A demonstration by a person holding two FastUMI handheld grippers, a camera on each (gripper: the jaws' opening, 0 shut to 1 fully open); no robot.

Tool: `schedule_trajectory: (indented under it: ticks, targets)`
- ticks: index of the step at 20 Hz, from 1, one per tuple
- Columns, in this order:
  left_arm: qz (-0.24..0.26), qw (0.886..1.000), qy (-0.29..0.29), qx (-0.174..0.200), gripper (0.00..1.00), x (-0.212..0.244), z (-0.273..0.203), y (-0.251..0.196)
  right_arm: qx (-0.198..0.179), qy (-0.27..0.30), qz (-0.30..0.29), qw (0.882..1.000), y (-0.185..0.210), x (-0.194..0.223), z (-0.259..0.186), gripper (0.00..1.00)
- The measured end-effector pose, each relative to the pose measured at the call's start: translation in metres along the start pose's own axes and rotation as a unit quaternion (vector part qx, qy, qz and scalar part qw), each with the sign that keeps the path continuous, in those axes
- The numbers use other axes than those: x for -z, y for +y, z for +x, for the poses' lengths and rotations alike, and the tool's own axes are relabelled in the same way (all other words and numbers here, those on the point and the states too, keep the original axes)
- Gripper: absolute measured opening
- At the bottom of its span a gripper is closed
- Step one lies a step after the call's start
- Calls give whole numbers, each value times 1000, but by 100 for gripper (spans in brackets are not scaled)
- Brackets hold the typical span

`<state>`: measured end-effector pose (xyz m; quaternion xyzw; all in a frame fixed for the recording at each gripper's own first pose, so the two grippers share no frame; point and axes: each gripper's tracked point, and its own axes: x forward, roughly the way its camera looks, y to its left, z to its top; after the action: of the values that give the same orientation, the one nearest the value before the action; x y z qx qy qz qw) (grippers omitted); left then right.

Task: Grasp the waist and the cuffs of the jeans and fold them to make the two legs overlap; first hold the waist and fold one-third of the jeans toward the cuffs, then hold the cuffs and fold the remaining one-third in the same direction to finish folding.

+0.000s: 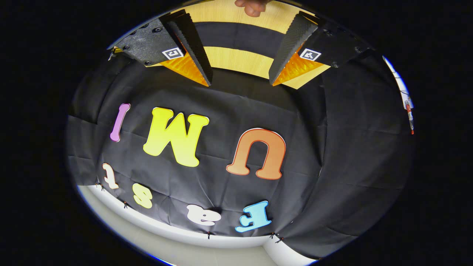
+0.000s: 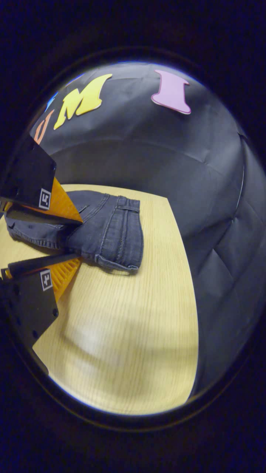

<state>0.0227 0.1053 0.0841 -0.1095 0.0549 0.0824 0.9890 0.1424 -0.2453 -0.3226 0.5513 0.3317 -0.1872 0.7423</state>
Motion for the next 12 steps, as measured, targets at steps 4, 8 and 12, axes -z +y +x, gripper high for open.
schedule_trajectory:
  ticks: [4, 8, 12]
  targets:
    - [7, 1000, 1, 0, 98, -1, 1, -1, 23, -26, -32, 999, -6, -1, -1, 11]
    - [4, 1000, -1, 1, 100, -1, -3, -1, 28, -35, -61, 997, -3, 0, -2, 8]
    - [3, 1000, 10, 0, 98, 8, -5, 3, 26, -60, -142, 988, 10, -8, -13, 8]
